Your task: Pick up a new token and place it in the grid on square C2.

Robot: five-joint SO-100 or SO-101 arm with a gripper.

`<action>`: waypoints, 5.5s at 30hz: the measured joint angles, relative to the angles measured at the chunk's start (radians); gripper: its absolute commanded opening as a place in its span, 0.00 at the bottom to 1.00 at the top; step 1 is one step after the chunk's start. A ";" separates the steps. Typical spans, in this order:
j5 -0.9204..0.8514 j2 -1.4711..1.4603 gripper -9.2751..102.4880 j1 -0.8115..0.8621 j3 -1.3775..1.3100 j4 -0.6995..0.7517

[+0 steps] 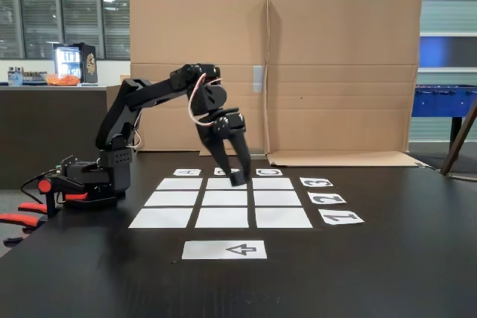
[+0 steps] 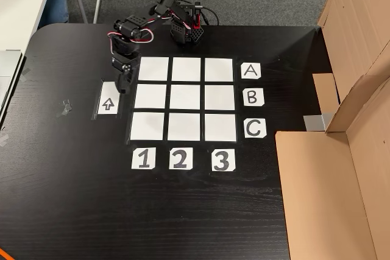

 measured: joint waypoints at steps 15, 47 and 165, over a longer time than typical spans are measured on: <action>0.052 0.044 0.07 -0.199 0.043 0.005; 0.149 -0.144 0.07 -0.451 0.026 -0.060; -0.187 1.517 0.07 0.778 1.399 -0.577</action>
